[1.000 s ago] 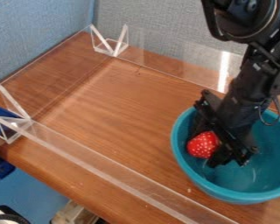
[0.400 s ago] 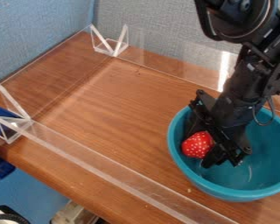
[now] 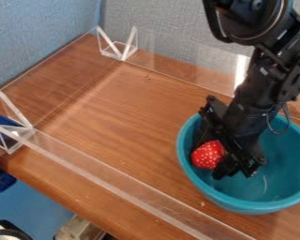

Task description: Remove the strawberry from inside the blue bowl and put it on the table

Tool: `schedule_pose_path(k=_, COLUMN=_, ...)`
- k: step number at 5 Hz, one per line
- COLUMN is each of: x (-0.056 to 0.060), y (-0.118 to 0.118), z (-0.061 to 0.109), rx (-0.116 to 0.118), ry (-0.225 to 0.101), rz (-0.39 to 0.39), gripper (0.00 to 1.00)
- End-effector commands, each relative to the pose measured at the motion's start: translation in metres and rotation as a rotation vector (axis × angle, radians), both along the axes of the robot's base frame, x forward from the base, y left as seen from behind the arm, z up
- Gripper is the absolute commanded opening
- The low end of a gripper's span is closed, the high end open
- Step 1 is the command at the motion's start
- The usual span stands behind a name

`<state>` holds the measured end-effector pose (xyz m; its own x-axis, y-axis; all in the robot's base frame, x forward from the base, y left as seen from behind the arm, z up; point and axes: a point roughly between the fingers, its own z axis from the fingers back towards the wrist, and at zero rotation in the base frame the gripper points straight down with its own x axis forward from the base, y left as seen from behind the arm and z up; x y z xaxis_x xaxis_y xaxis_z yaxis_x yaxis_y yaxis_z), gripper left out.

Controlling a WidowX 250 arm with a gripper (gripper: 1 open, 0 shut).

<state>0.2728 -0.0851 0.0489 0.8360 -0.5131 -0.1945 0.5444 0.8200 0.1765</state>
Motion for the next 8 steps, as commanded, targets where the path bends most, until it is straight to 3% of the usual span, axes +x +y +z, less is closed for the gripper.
schedule_pose_path(k=1, x=0.006, y=0.005, z=0.024, rx=-0.028, ry=-0.081, rz=0.012, gripper=0.00)
schedule_pose_path(k=6, x=-0.001, y=0.006, z=0.024, rx=-0.026, ry=-0.078, rz=-0.009, gripper=0.00)
schedule_pose_path(k=8, x=0.000, y=0.012, z=0.040, rx=-0.020, ry=-0.104, rz=-0.022, gripper=0.00)
